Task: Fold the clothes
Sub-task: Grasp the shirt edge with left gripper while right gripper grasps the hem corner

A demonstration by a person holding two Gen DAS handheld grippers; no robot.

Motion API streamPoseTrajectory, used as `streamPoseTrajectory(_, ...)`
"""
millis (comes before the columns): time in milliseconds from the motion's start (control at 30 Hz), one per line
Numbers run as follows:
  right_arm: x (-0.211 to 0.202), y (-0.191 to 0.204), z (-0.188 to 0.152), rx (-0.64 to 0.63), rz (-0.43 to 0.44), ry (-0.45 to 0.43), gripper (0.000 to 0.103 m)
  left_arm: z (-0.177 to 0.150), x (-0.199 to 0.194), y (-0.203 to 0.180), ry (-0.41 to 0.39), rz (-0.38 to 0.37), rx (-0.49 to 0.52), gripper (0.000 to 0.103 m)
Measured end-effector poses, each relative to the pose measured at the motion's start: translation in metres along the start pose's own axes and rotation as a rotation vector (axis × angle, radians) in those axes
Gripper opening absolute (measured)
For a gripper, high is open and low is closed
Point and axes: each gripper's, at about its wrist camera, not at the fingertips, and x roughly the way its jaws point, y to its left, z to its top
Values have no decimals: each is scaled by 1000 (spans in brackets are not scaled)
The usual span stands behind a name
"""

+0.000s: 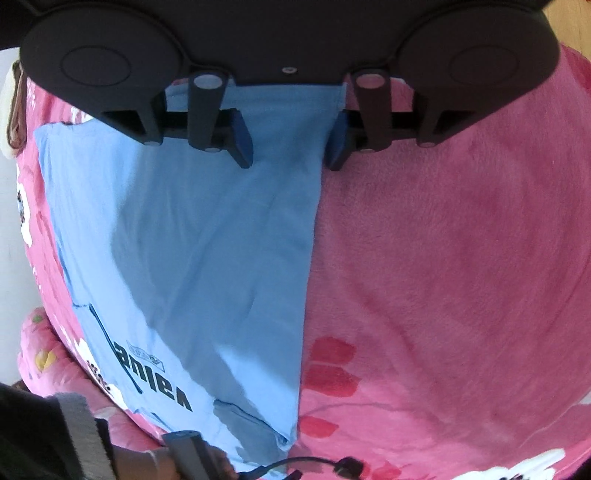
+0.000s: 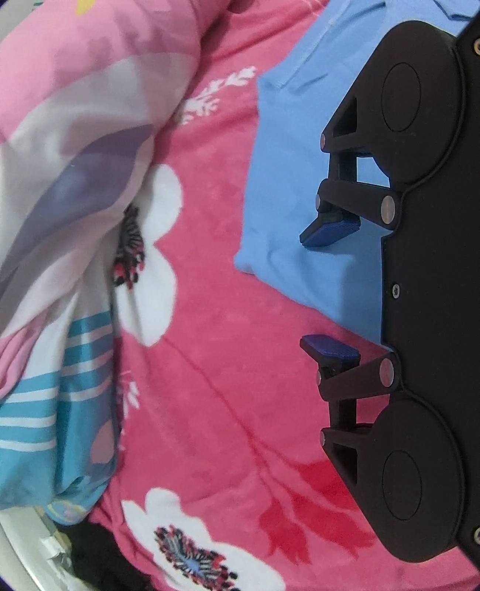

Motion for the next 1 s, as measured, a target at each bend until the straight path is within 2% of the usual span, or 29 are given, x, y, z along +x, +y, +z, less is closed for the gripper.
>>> streamPoseTrajectory(200, -2, -13, 0, 68, 22, 0, 38, 0, -1, 3, 1, -19, 6, 41)
streamPoseTrajectory(333, 1, -22, 1, 108, 38, 18, 37, -1, -2, 3, 2, -27, 20, 41)
streamPoseTrajectory(533, 7, -20, 6, 72, 41, 29, 38, -1, -2, -1, 3, -24, 63, 41)
streamPoseTrajectory(633, 6, -24, 6, 50, 57, 36, 27, -1, -3, 0, 8, -22, 75, 38)
streamPoseTrajectory(733, 5, -34, 8, 57, 75, 54, 15, 1, -3, 2, 14, -18, 73, 33)
streamPoseTrajectory(800, 5, -40, 10, 68, 92, 68, 8, 3, -4, 7, 19, -17, 62, 24)
streamPoseTrajectory(1000, -1, -53, 10, 95, 148, 65, 6, 6, -11, 6, 1, 8, 44, 6)
